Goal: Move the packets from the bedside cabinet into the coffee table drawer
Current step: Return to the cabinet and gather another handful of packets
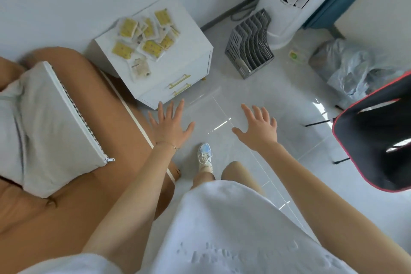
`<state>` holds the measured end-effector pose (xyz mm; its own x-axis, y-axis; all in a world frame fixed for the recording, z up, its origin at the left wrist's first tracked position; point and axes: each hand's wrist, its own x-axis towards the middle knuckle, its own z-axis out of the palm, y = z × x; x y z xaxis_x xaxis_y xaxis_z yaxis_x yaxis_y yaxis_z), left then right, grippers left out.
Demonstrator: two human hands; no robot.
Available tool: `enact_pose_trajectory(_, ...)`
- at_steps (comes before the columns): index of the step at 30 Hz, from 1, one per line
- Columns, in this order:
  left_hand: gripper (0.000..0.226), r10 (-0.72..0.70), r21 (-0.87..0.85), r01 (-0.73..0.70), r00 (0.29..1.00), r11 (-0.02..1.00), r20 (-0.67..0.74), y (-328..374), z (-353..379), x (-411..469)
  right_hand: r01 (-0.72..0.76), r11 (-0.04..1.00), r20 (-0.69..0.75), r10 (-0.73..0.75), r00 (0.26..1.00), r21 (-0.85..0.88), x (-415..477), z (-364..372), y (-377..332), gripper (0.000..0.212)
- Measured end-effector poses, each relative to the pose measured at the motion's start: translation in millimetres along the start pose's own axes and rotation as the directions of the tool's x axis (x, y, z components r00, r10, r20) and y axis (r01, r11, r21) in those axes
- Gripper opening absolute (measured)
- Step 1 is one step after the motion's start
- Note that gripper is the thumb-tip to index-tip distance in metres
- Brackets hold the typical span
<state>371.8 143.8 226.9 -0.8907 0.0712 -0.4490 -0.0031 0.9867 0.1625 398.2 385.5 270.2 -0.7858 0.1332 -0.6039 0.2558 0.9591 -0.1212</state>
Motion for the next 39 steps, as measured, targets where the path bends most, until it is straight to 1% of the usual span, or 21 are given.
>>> enact_pose_trajectory(7,0.075,-0.118,-0.075,0.118,0.993,0.99,-0.001,-34,-25,53,0.073,0.995,0.022,-0.072,0.997,-0.071,73,-41,-57,0.078)
enact_pose_trajectory(10,0.073,-0.168,-0.106,0.172,0.985,0.979,0.048,-46,-29,74,0.102,0.99,0.034,-0.099,0.995,-0.1,109,-49,-76,0.079)
enact_pose_trajectory(13,0.073,-0.21,-0.093,0.216,0.975,0.972,0.069,-52,-34,92,0.155,0.978,0.075,-0.146,0.986,-0.14,145,-56,-95,0.079)
enact_pose_trajectory(18,0.073,-0.304,-0.145,0.312,0.95,0.939,0.078,-62,-50,141,0.312,0.917,0.135,-0.287,0.949,-0.247,205,-73,-135,0.079)
enact_pose_trajectory(21,0.073,-0.353,-0.184,0.361,0.933,0.914,0.072,-66,-62,177,0.382,0.875,0.194,-0.337,0.921,-0.296,240,-87,-160,0.08)
enact_pose_trajectory(23,0.073,-0.394,-0.211,0.405,0.914,0.89,0.097,-70,-69,199,0.419,0.852,0.226,-0.362,0.904,-0.313,264,-99,-175,0.08)
enact_pose_trajectory(26,0.074,-0.45,-0.266,0.461,0.887,0.846,0.105,-78,-75,229,0.463,0.813,0.229,-0.404,0.885,-0.353,299,-119,-195,0.079)
enact_pose_trajectory(29,0.073,-0.483,-0.291,0.495,0.868,0.819,0.116,-93,-78,260,0.463,0.815,0.223,-0.408,0.886,-0.349,335,-129,-212,0.079)
enact_pose_trajectory(33,0.073,-0.511,-0.283,0.533,0.846,0.798,0.152,-121,-65,295,0.429,0.841,0.205,-0.379,0.902,-0.329,382,-120,-233,0.079)
enact_pose_trajectory(37,0.073,-0.514,-0.295,0.542,0.84,0.787,0.172,-151,-32,332,0.467,0.789,0.234,-0.405,0.884,-0.398,425,-88,-251,0.083)
enact_pose_trajectory(39,0.073,-0.512,-0.285,0.542,0.841,0.791,0.178,-168,-11,348,0.468,0.789,0.237,-0.405,0.883,-0.398,447,-66,-259,0.086)
